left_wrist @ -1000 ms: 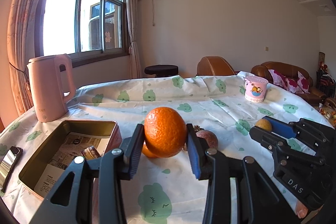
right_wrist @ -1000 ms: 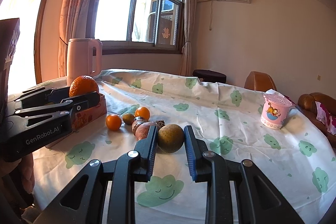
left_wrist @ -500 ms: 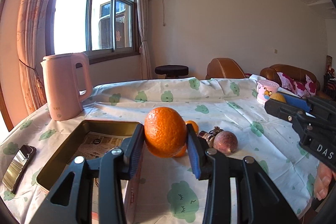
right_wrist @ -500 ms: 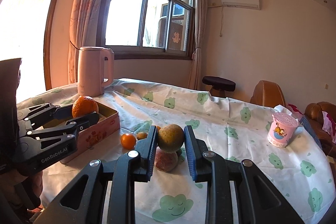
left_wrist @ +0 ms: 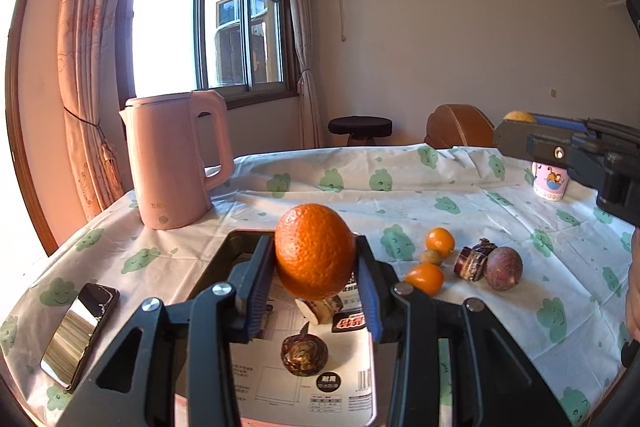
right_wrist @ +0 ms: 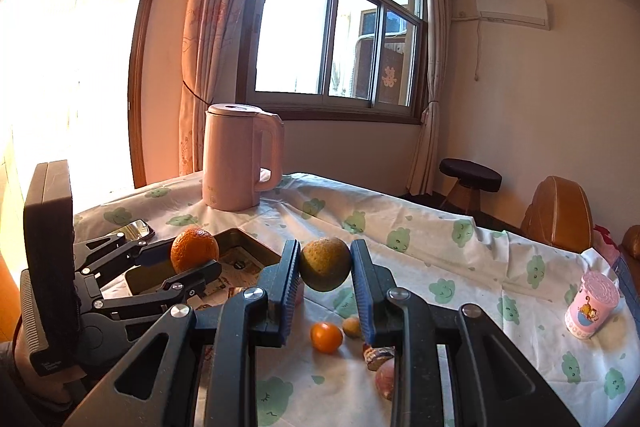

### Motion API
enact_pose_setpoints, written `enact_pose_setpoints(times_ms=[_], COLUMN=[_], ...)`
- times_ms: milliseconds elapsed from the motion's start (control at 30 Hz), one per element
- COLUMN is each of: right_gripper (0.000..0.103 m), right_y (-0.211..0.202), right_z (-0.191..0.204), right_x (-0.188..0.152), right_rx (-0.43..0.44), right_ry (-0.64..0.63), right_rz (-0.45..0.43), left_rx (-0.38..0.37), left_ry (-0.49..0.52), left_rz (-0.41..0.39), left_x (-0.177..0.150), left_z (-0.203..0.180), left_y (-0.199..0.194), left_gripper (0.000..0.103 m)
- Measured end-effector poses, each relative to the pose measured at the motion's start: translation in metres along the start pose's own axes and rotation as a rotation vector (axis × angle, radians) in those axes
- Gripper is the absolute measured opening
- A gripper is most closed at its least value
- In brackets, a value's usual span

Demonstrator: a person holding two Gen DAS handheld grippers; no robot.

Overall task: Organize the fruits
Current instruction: 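Lower the held round fruit and orange with both tools into the tin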

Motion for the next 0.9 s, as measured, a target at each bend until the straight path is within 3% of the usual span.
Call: enact_pose_setpoints(times_ms=[433,900], right_gripper=[0.027,0.028], right_y=[0.058,0.113], right_z=[0.041,0.058], right_x=[-0.011,-0.064], right_rx=[0.048,0.072], right_ry=[-0.027,0.006], right_rz=[0.085,0.238], left_rx=[0.053,0.024], left_ry=[-0.037,-0.046], left_rz=[0.092,0.185], left_x=[-0.027,-0.053], left_z=[0.054,0.060], left_y=[0.020,0.041], left_gripper=[0.041,0.041])
Point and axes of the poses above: each gripper's, at about its wrist camera, not at the fingertips, and y roughly the way its jaws point, z to its left, x to its top, the point moved 9 cm from there along y, roughly the way its jaws point, and after that the axes turned 14 degrees about y, right-handed, at the moved point
